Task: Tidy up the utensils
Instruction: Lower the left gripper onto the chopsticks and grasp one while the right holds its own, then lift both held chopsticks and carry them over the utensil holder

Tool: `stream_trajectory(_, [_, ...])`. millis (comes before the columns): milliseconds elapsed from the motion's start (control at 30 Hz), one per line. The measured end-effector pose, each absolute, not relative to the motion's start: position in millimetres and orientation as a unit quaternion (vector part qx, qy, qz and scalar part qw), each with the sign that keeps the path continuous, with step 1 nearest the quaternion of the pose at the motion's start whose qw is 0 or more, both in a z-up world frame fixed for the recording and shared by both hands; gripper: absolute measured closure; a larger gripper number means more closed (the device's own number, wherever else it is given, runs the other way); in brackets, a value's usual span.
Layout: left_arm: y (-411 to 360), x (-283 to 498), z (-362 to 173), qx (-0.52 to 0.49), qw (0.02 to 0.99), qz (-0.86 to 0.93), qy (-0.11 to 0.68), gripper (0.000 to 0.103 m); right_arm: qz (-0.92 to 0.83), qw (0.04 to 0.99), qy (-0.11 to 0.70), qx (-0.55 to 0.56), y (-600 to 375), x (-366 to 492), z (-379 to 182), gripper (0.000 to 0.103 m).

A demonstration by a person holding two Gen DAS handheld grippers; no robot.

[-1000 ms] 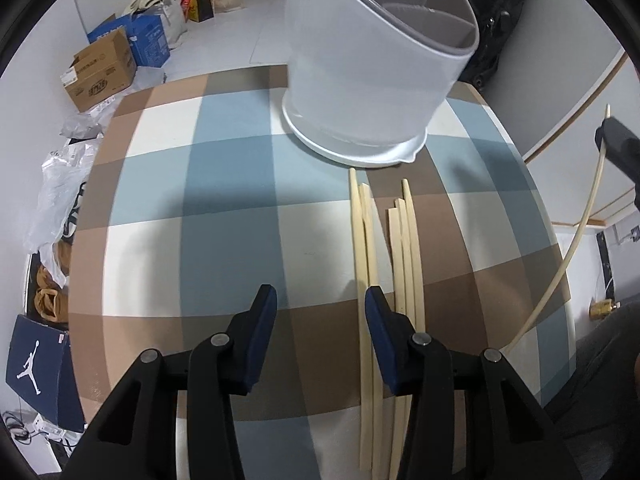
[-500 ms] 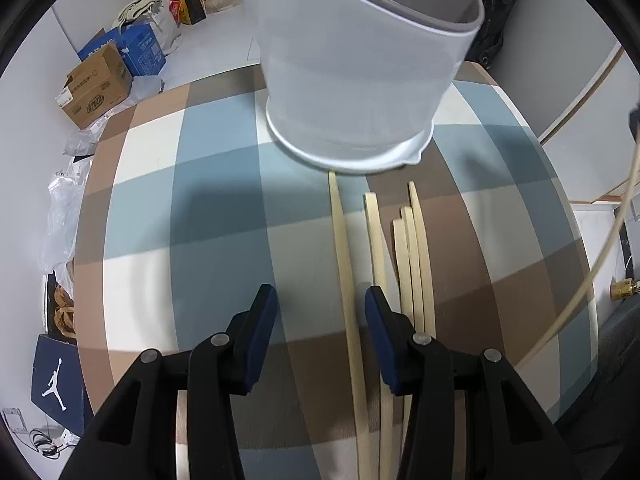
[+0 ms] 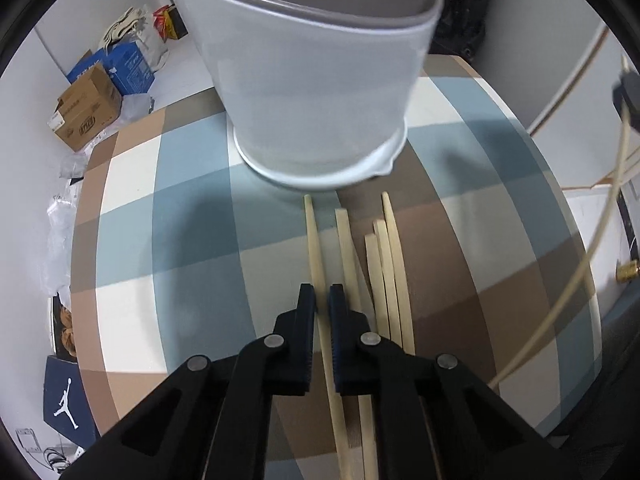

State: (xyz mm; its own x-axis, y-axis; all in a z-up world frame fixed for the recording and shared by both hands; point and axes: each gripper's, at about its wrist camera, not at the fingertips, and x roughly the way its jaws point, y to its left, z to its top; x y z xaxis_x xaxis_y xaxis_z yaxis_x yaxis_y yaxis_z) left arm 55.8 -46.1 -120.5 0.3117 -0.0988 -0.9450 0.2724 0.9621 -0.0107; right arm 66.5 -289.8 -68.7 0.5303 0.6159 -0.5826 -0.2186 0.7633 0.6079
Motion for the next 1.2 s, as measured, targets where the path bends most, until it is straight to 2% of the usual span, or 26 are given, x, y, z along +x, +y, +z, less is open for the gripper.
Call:
stream_trajectory(233, [-31.6,44.9,-116.8,0.039,0.784,-0.141,0.604,0.1,0.25,0.841,0.416,0.239,-287.9,64.2,-68.3,0.098])
stream_trajectory(367, [-28.2,54.7,-115.9,0.052,0.784,-0.128,0.605,0.1,0.252,0.841,0.416,0.239,-285.7,65.2,-68.5,0.098])
stream_trajectory(467, [-38.8,60.3,-115.8,0.054,0.78,-0.121,0.612,0.088,0.252,0.84,0.417,0.239,-285.4,66.1,-69.1,0.098])
stream_trajectory(600, [-48.4,69.0,-118.8,0.068,0.788,-0.112,0.601,0.063,0.25,0.841,0.417,0.239,-286.7,66.3,-69.4,0.098])
stream_trajectory(633, [-47.6,73.0,-119.5,0.067,0.789,-0.108,0.601,0.06,0.249,0.84,0.418,0.239,-287.2,66.6,-69.5,0.098])
stream_trajectory(767, [-39.2,79.6,-121.2,0.055,0.797,-0.109,0.592,0.06,0.246,0.84,0.419,0.242,-289.1,67.7,-70.4,0.098])
stream_trajectory(800, [-36.7,79.6,-120.6,0.054,0.797,-0.11,0.591,0.06,0.246,0.84,0.419,0.242,-289.4,67.8,-70.5,0.098])
stream_trajectory(867, [-34.1,79.2,-120.6,0.05,0.801,-0.11,0.586,0.069,0.246,0.84,0.419,0.241,-289.3,68.2,-70.8,0.098])
stream_trajectory(900, [-33.3,78.6,-119.7,0.05,0.804,-0.113,0.582,0.088,0.246,0.84,0.419,0.241,-289.0,68.1,-70.9,0.098])
stream_trajectory(933, [-33.0,78.7,-119.3,0.049,0.803,-0.119,0.582,0.101,0.246,0.84,0.419,0.241,-289.1,68.0,-70.8,0.098])
stream_trajectory(1200, [-23.4,68.0,-99.3,0.025,0.829,-0.122,0.546,0.101,0.244,0.844,0.416,0.235,-288.6,68.0,-70.1,0.098])
